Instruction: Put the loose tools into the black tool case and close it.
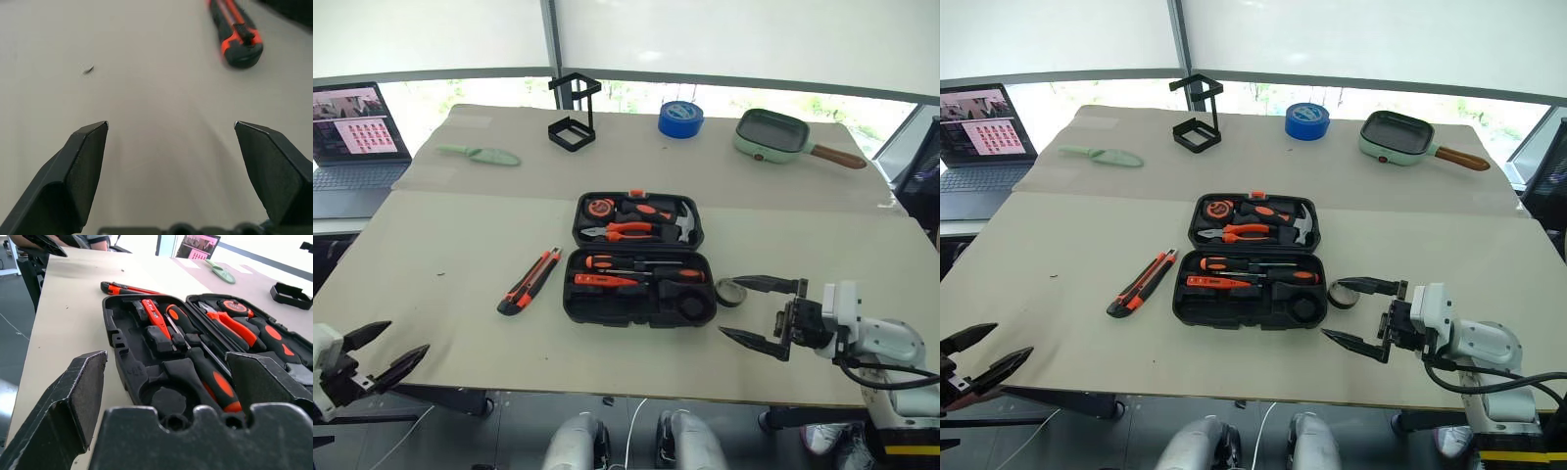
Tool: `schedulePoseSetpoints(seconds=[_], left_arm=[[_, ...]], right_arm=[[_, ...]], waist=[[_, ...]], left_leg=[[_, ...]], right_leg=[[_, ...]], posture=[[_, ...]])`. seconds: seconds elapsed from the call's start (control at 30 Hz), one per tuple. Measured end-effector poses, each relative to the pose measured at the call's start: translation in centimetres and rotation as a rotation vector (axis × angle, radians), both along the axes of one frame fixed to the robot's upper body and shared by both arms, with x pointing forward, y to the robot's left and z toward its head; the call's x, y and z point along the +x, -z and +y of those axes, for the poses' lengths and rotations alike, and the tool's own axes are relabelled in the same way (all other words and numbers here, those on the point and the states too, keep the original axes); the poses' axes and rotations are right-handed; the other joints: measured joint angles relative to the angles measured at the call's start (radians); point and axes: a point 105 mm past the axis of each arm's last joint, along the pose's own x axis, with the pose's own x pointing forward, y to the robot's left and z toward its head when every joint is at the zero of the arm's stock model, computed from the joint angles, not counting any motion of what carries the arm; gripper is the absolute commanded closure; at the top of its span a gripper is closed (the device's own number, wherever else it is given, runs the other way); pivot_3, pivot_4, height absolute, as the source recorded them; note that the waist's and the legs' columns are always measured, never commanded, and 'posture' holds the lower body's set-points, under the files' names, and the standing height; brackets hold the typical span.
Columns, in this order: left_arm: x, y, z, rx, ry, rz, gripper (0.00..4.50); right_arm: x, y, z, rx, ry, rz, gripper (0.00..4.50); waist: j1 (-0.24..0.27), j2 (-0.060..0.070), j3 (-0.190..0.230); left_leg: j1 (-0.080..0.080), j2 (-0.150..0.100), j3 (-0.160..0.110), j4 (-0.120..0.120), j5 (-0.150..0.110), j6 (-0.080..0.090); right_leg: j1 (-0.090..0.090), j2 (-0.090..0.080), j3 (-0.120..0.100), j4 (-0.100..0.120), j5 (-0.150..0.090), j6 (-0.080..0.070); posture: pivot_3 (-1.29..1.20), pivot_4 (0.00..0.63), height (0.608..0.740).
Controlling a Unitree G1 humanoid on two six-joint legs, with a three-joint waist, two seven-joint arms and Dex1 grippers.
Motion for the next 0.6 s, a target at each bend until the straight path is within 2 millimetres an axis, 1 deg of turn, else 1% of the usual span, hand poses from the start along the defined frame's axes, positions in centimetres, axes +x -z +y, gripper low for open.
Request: schedulePoseSetpoints(seconds=[0.1, 0.13, 0.2, 0.23, 0.27, 0.3, 0.37, 0.4, 0.43, 0.47, 0.6], left_arm=[[2.0, -1.3, -3.1, -0.045, 0.123, -0.048, 0.85], [3.1, -1.9, -4.8, -0.063, 0.189, -0.062, 1.19], [4.9, -2.9, -8.0, -0.060, 0.325, -0.066, 2.03], [5.3, -3.0, -8.8, -0.060, 0.359, -0.065, 2.38], [5.9, -3.3, -10.1, -0.060, 0.410, -0.067, 2.64], [6.3, -3.3, -11.0, -0.059, 0.450, -0.064, 3.10], [7.1, -3.1, -12.9, -0.045, 0.534, -0.046, 3.83], [7.5, -2.9, -13.5, -0.036, 0.562, -0.041, 4.24], [8.0, -2.7, -14.1, -0.034, 0.584, -0.039, 4.45], [8.8, -2.6, -14.9, -0.028, 0.611, -0.037, 4.45], [10.6, -1.5, -17.0, 0.007, 0.680, -0.003, 4.45]], right_arm=[[0.2, -0.1, 0.1, 0.006, -0.003, -0.005, 0.00], [0.3, -0.3, 0.2, 0.008, -0.005, -0.009, 0.00], [0.3, -0.6, 0.3, 0.014, -0.011, -0.018, 0.00], [0.3, -0.8, 0.4, 0.014, -0.017, -0.021, 0.00], [0.1, -1.0, 0.6, 0.017, -0.024, -0.018, 0.00], [0.0, -1.2, 0.7, 0.026, -0.032, -0.014, 0.00], [-0.1, -1.9, 1.2, 0.043, -0.042, -0.018, 0.00], [-0.2, -2.2, 1.4, 0.044, -0.044, -0.023, 0.00], [-0.2, -2.4, 1.5, 0.047, -0.044, -0.024, 0.00], [-0.2, -2.6, 1.7, 0.051, -0.045, -0.026, 0.00], [-0.3, -2.9, 2.0, 0.059, -0.036, -0.030, 0.00]], waist=[[0.002, 0.000, 0.000], [0.004, 0.000, 0.000], [0.004, 0.000, 0.000], [0.002, 0.000, 0.000], [-0.002, 0.000, 0.000], [-0.006, 0.000, 0.000], [-0.014, 0.000, 0.000], [-0.017, 0.000, 0.000], [-0.017, 0.000, 0.000], [-0.014, 0.000, 0.000], [-0.013, 0.000, 0.000]], left_leg=[[-0.001, 0.000, 0.000, 0.000, 0.000, -0.001], [-0.001, -0.001, 0.000, 0.000, 0.001, -0.001], [-0.001, -0.001, 0.002, 0.000, 0.001, -0.001], [-0.001, -0.001, 0.002, 0.000, 0.001, -0.001], [-0.001, -0.001, 0.003, -0.001, 0.002, 0.001], [-0.001, -0.001, 0.004, -0.001, 0.005, 0.005], [0.000, -0.001, 0.004, -0.003, 0.006, 0.006], [0.001, -0.001, 0.005, -0.004, 0.007, 0.005], [0.001, -0.001, 0.005, -0.004, 0.007, 0.005], [0.001, -0.001, 0.005, -0.004, 0.008, 0.004], [0.001, -0.001, 0.005, -0.004, 0.008, 0.003]], right_leg=[[0.003, 0.001, 0.000, 0.000, 0.003, 0.002], [0.003, 0.002, -0.001, 0.001, 0.003, 0.002], [0.003, 0.005, -0.002, 0.001, 0.003, 0.002], [0.002, 0.008, -0.002, 0.002, 0.003, 0.003], [0.002, 0.009, -0.001, 0.002, 0.003, 0.002], [0.002, 0.010, -0.001, 0.002, 0.003, 0.002], [0.002, 0.011, -0.001, 0.002, 0.003, 0.002], [0.002, 0.012, 0.000, 0.002, 0.003, 0.002], [0.003, 0.012, 0.000, 0.002, 0.003, 0.002], [0.003, 0.014, 0.000, 0.001, 0.002, 0.003], [0.003, 0.015, 0.000, 0.002, 0.002, 0.003]], posture=[[0.00, 0.150, 0.740], [0.00, 0.150, 0.740], [0.00, 0.150, 0.740], [0.00, 0.150, 0.740], [0.00, 0.150, 0.740], [0.00, 0.150, 0.740], [0.00, 0.150, 0.740], [0.00, 0.150, 0.740], [0.00, 0.150, 0.740], [0.00, 0.150, 0.740], [0.00, 0.150, 0.740]])
